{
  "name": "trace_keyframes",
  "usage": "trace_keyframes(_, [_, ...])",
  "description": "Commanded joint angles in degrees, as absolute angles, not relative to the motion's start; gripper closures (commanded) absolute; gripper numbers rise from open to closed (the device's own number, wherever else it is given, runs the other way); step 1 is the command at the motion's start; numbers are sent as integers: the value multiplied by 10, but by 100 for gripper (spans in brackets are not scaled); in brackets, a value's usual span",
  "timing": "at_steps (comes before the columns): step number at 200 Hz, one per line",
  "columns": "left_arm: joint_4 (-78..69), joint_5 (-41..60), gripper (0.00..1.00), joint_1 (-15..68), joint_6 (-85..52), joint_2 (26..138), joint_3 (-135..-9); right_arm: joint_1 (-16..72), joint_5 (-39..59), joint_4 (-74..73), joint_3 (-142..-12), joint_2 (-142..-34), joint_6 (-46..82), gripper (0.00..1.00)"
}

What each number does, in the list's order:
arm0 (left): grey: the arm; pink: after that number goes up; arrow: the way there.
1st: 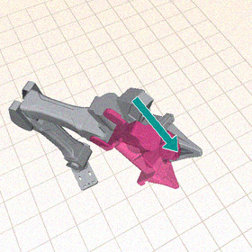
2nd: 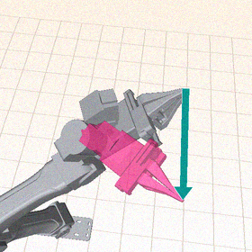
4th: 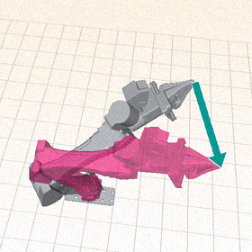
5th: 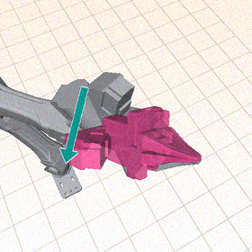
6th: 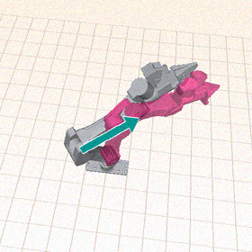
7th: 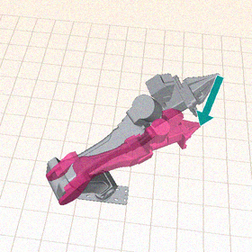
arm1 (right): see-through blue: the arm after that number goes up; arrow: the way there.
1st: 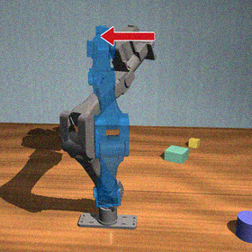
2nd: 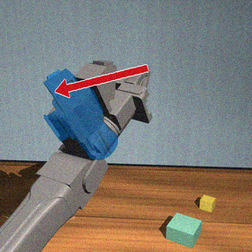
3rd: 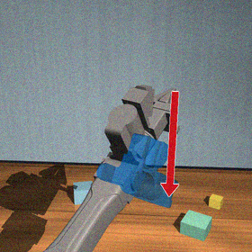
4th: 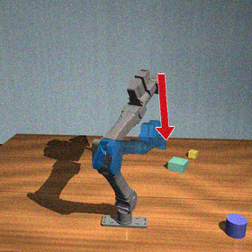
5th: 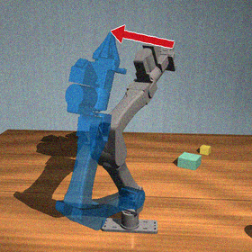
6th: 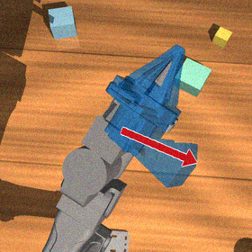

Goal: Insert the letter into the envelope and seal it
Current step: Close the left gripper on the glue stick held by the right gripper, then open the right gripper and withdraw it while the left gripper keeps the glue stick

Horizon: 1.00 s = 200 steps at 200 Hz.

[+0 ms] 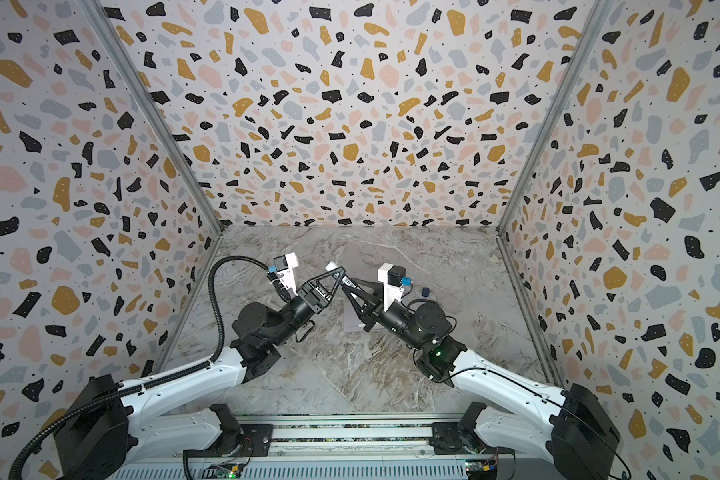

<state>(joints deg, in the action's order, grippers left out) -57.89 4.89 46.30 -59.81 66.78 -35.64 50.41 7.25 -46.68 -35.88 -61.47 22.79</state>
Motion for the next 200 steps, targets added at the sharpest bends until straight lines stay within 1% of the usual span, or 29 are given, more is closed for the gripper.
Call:
trace_keyframes(1, [-578, 42, 83, 465, -562, 656, -373, 508, 63, -470, -385, -612, 222, 100])
trace_keyframes(28, [-553, 34, 100, 466, -543, 647, -373, 508, 68, -443, -395, -611, 219, 86])
trace_keyframes(53, [-514, 23, 100, 466, -517, 632, -379, 508, 65, -396, -408, -599, 200, 74])
trace_keyframes(71, [-474, 14, 100, 465, -477, 617, -386, 508, 53, -350, -416, -582, 174, 71])
trace_keyframes(72, [-471, 13, 100, 465, -475, 617, -386, 508, 51, -348, -416, -581, 172, 70])
trace_keyframes(73, [-468, 12, 100, 465, -473, 616, -387, 508, 50, -345, -416, -579, 171, 66])
trace_keyframes(74, [-466, 11, 100, 464, -469, 615, -387, 507, 50, -341, -417, -577, 169, 66])
trace_keyframes(75, [-463, 10, 100, 465, -467, 614, -388, 507, 49, -339, -417, -576, 168, 59])
trace_keyframes(76, [-460, 10, 100, 465, -465, 613, -389, 508, 47, -337, -417, -574, 167, 55])
trace_keyframes(78, [-454, 9, 100, 465, -461, 612, -390, 508, 43, -330, -417, -572, 164, 50])
trace_keyframes(83, [-440, 5, 100, 465, -449, 606, -393, 508, 31, -318, -419, -564, 161, 43])
trace_keyframes(92, [-416, -2, 100, 465, -432, 598, -397, 507, 15, -293, -421, -550, 152, 37])
trace_keyframes(114, [-371, -11, 100, 464, -386, 583, -406, 506, -20, -234, -426, -516, 125, 27])
trace_keyframes(127, [-342, -11, 100, 464, -360, 575, -414, 506, -52, -181, -435, -499, 122, 15])
trace_keyframes(147, [-298, -5, 100, 465, -316, 566, -427, 503, -99, -97, -447, -480, 131, 4])
trace_keyframes(158, [-273, -3, 100, 464, -292, 561, -432, 500, -112, -58, -448, -473, 145, 1])
trace_keyframes(178, [-241, -5, 100, 464, -261, 554, -435, 490, -110, -4, -445, -466, 175, 0])
trace_keyframes(200, [-225, -1, 100, 465, -244, 552, -436, 475, -117, 41, -435, -463, 246, 0])
